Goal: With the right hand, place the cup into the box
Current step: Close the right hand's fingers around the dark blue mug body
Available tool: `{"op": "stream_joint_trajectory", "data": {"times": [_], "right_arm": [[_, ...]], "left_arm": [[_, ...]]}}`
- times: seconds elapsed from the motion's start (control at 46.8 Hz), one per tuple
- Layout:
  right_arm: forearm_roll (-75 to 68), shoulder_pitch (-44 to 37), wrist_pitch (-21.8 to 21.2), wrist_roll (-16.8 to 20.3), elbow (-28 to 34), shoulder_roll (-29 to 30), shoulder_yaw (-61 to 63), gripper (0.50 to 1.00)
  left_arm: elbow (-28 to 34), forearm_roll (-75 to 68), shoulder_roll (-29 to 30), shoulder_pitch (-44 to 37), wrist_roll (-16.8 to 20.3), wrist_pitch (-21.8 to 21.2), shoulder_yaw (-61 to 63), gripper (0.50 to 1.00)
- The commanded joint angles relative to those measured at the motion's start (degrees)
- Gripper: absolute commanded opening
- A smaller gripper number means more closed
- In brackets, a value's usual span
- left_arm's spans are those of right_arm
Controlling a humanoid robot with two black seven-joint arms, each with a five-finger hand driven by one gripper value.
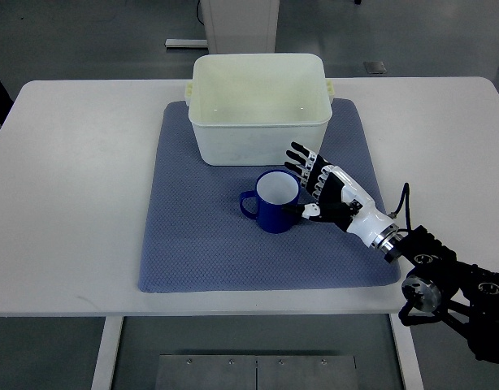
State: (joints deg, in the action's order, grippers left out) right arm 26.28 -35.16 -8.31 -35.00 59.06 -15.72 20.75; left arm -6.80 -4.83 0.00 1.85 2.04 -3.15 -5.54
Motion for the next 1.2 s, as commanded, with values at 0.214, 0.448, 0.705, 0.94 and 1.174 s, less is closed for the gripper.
{"op": "stream_joint_trajectory", "data": {"times": [0.214, 0.448, 0.705, 0.94, 1.174], "right_arm": [[0.7, 0.0, 2.6, 0.0, -0.09, 1.74, -0.8, 0.985], [0.7, -0.09, 6.03, 0.0, -1.05, 3.68, -1.94, 0.981], [0.79, -0.26, 8.22, 0.0, -2.46, 5.7, -2.29, 0.966], [0.79, -0.26, 10.16, 0.0, -3.17, 7.55, -3.7, 0.916], [0.78, -0.79, 12.53, 0.0, -3.17, 8.07, -3.79, 0.603]], "left_arm": [[0.03, 0.0, 0.0, 0.0, -0.02, -0.01, 0.0, 1.0], [-0.05, 0.0, 0.0, 0.0, -0.02, -0.01, 0.0, 1.0], [0.03, 0.0, 0.0, 0.0, -0.02, -0.01, 0.0, 1.0], [0.03, 0.0, 0.0, 0.0, 0.07, -0.01, 0.0, 1.0], [0.03, 0.0, 0.0, 0.0, -0.02, -0.01, 0.0, 1.0]]}}
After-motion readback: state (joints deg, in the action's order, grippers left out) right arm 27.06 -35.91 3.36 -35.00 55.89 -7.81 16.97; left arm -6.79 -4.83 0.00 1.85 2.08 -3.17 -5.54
